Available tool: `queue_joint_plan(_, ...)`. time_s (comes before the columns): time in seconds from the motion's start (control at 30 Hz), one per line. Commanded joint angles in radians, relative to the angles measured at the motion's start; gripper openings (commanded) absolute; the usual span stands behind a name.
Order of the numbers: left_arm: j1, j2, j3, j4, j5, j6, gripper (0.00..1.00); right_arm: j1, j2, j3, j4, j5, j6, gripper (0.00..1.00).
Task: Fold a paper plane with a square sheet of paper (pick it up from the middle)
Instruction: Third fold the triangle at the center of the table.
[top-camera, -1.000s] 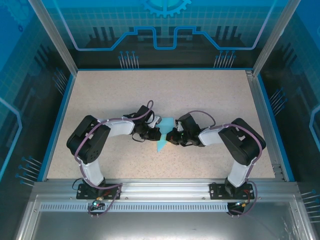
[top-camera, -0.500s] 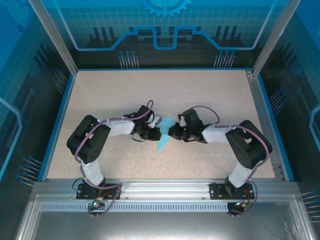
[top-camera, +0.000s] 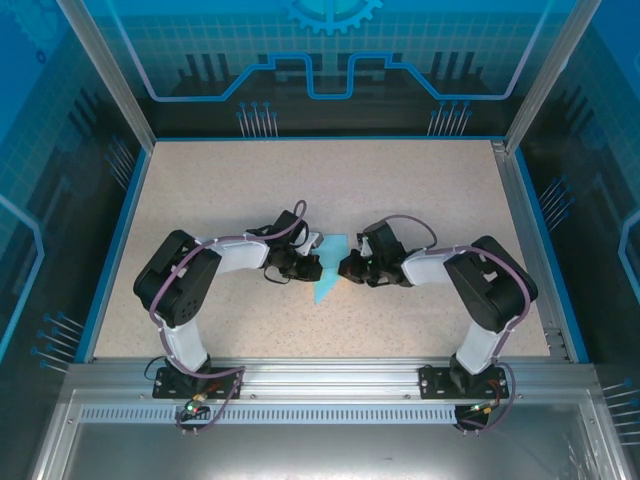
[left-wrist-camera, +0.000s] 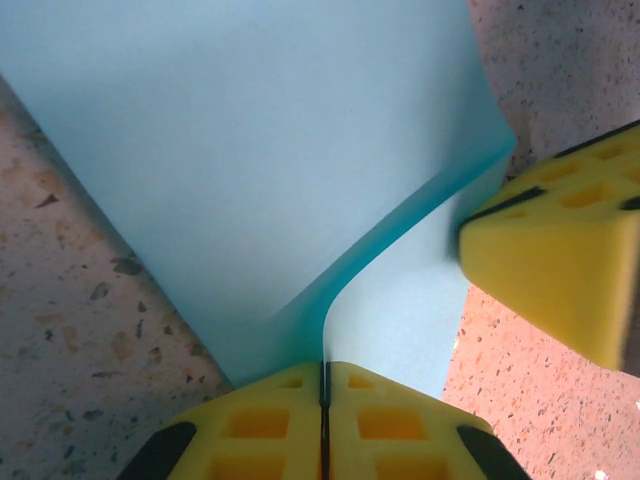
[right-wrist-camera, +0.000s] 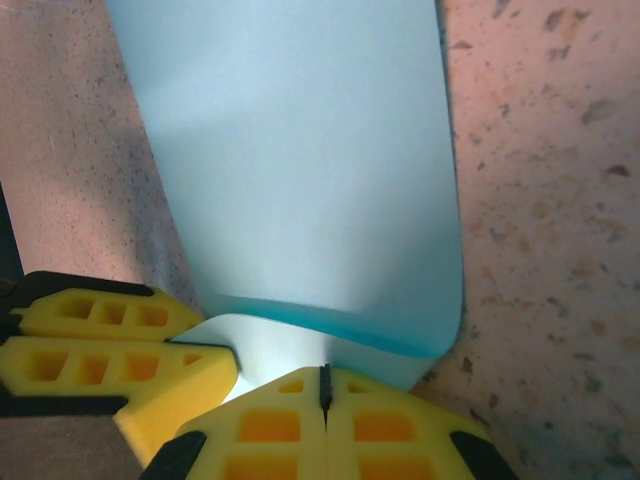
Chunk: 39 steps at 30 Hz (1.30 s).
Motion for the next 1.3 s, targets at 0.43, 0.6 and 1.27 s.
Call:
queue_joint_plan(0.43,0.001,0.032,0.0,-0.066,-0.001,0.025,0.08,-0.075,0.063,0.074,-0.085,-0.055,-0.132,0.0)
queue_joint_plan(0.6,0.001,0.037,-0.001,-0.065,-0.001,0.028,0.09,-0.082,0.118,0.059,-0.067,-0.069,-0.131,0.0)
queue_joint_plan(1.27,0.001,0.032,0.001,-0.069,-0.002,0.03,0.09,-0.128,0.061,0.077,-0.018,-0.159,-0.109,0.0)
